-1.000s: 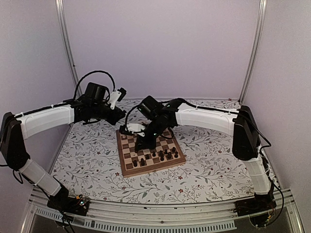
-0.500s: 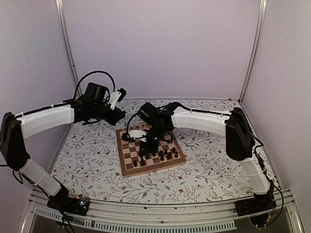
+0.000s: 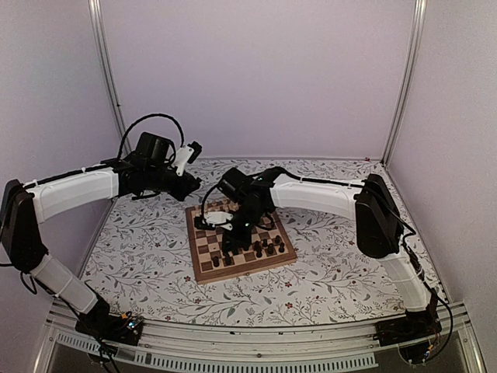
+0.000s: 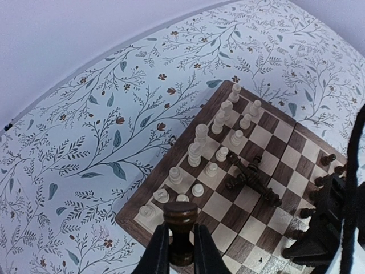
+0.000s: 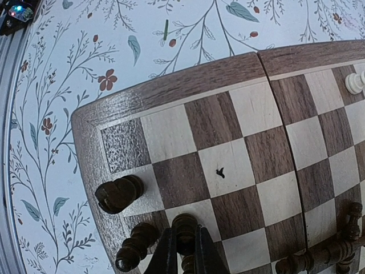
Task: Set up the chess pieces on the board
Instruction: Place the chess piece on the chessboard.
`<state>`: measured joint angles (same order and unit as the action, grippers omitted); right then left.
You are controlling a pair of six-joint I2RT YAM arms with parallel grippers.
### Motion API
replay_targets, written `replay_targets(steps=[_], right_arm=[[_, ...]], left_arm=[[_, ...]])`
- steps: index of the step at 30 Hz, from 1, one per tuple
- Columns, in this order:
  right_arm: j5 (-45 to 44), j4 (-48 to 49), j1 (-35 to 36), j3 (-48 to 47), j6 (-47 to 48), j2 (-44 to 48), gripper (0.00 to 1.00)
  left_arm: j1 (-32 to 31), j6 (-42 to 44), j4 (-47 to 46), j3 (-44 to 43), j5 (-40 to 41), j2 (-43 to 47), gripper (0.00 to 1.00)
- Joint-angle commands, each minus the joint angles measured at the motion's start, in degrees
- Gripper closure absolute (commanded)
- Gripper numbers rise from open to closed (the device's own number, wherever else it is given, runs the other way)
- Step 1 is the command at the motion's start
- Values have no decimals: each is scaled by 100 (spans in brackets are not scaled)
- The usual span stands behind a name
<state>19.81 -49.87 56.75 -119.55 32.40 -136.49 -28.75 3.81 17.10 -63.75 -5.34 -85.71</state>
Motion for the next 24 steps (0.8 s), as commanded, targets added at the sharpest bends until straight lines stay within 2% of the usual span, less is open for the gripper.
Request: replay_targets(steps=[1, 12, 20, 24], right_arm=[[-36, -41, 38, -205, 29, -156, 91], [-38, 65, 42, -227, -55, -90, 76], [-173, 52, 21, -261, -39, 211, 73], [-109, 9, -162, -180, 2, 616, 71]], left_arm=[[0, 12, 40, -147, -37, 134, 94], [1, 28, 56, -156, -70, 100, 94], [1, 61, 94, -173, -135, 81, 94], [1, 179, 101, -167, -647, -9, 93]])
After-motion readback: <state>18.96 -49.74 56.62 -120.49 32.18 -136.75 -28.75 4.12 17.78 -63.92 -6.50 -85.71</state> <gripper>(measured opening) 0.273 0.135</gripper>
